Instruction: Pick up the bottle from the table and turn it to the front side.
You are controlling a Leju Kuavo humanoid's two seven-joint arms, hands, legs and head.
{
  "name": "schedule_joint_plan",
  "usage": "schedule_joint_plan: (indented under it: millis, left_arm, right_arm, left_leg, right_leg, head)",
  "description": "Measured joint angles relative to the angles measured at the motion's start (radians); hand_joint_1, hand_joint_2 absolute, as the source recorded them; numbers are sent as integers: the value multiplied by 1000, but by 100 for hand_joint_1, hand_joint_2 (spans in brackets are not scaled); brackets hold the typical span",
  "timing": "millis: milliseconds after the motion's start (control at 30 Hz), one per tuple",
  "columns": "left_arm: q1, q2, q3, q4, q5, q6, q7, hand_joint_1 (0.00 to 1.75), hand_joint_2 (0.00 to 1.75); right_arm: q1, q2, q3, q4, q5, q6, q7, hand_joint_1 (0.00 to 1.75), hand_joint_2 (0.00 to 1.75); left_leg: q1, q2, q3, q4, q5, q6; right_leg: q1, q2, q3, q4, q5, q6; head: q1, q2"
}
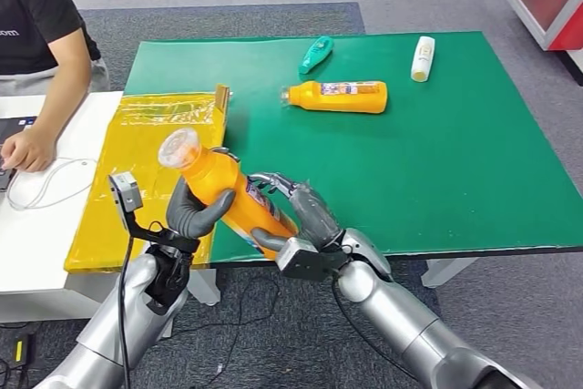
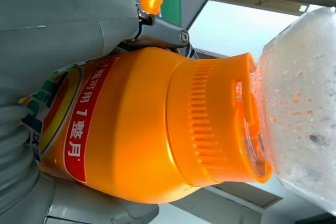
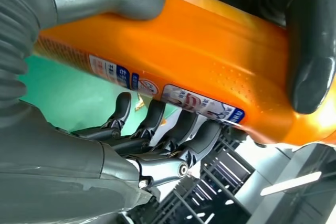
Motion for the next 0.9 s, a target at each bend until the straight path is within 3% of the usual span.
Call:
schedule_joint_plan:
  millis: [600, 900]
  left_arm:
    - [9, 6, 0, 7, -83, 91, -40, 175, 175]
    - [1, 53, 0, 7, -238, 169, -70, 175, 175]
  right_arm:
    - [-21, -9, 31, -3, -47, -2, -4, 175, 175]
    - [-16, -10, 25, -1, -66, -5, -4, 175, 175]
  left_leg:
    - [0, 0, 0, 0, 0, 0]
    - [0, 0, 0, 0, 0, 0]
  right_leg:
    - [0, 0, 0, 0, 0, 0]
    - [0, 0, -1, 0, 0, 0]
  head:
    - [0, 0]
    - [0, 0]
